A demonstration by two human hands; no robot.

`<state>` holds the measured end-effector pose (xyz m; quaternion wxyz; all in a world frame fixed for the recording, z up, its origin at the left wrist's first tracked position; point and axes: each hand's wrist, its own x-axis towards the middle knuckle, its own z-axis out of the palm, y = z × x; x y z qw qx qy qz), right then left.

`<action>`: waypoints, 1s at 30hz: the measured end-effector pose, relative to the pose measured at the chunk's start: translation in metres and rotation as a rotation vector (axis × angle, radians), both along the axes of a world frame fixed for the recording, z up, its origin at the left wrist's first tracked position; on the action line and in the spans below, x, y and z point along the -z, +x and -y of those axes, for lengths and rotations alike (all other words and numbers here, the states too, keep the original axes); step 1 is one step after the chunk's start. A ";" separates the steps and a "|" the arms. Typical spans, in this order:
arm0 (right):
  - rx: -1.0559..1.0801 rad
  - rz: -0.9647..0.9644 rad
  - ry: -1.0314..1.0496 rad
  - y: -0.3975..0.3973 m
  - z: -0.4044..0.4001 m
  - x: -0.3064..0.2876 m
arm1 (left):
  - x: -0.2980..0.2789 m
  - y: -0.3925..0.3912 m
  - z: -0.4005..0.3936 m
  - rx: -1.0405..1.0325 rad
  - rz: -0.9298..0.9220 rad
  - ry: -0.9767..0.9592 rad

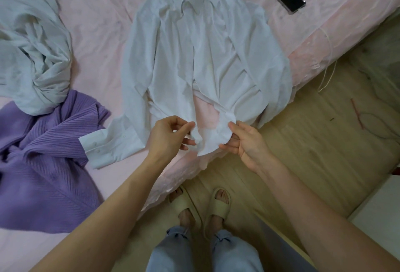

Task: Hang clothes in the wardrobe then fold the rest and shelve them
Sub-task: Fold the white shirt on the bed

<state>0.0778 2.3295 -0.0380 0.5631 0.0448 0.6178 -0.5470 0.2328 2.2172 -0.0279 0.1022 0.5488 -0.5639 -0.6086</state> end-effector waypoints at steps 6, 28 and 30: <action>-0.021 -0.245 0.119 -0.009 0.010 0.004 | 0.001 -0.006 0.011 -0.089 -0.075 0.274; -0.501 -0.501 0.067 -0.033 0.095 -0.013 | -0.009 -0.053 0.080 0.220 -0.012 0.085; -0.506 -0.518 0.049 -0.033 0.100 -0.011 | -0.008 -0.056 0.085 0.257 0.011 0.053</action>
